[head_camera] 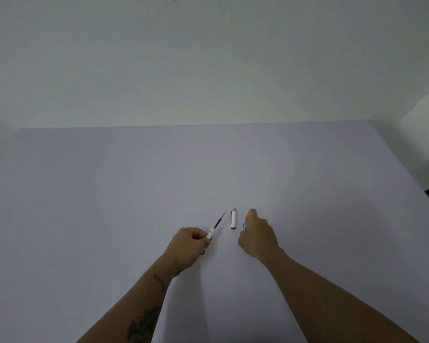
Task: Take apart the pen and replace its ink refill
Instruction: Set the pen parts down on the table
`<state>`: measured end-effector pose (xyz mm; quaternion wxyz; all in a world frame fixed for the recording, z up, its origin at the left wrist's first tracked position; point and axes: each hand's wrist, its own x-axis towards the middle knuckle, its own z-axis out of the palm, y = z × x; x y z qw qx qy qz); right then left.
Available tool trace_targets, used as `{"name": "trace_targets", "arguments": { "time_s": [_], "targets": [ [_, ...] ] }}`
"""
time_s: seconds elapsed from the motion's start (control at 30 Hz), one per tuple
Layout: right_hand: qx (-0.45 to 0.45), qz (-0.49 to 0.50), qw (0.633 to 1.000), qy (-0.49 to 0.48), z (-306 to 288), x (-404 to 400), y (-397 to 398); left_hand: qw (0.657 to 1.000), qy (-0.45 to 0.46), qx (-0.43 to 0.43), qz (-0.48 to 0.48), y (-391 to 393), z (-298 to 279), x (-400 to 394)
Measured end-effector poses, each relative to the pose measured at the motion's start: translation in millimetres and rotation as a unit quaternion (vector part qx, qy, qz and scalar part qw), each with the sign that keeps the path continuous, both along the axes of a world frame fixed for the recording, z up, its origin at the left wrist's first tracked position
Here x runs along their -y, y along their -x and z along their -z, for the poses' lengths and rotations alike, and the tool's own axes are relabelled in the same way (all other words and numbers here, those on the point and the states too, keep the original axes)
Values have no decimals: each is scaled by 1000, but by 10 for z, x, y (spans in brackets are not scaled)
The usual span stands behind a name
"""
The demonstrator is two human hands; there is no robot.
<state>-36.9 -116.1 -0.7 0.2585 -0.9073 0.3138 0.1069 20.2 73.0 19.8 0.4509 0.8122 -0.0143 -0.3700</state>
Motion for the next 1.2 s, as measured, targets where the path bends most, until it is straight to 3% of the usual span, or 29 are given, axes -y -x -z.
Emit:
{"name": "trace_targets", "arguments": {
  "time_s": [0.23, 0.57, 0.67, 0.8, 0.9, 1.03, 1.2],
  "targets": [
    [4, 15, 1000, 12, 23, 49, 24, 1000, -13, 12, -8, 7, 18, -45],
    [73, 63, 990, -104, -193, 248, 195, 1000, -1, 7, 7, 83, -87, 33],
    [83, 117, 962, -233, -269, 140, 212, 1000, 1, 10, 21, 121, -126, 88],
    [81, 210, 861, -456, -330, -52, 215, 999, 6, 25, 37, 173, -198, 165],
    [92, 227, 817, -521, -360, -139, 212, 998, 6, 40, 52, 190, -273, 197],
    [106, 230, 804, -538, -419, -167, 201, 997, 1, 61, 56, 192, -357, 189],
    [128, 202, 828, -507, -491, -165, 198, 995, 5, 77, 64, 196, -422, 185]
  ]
}}
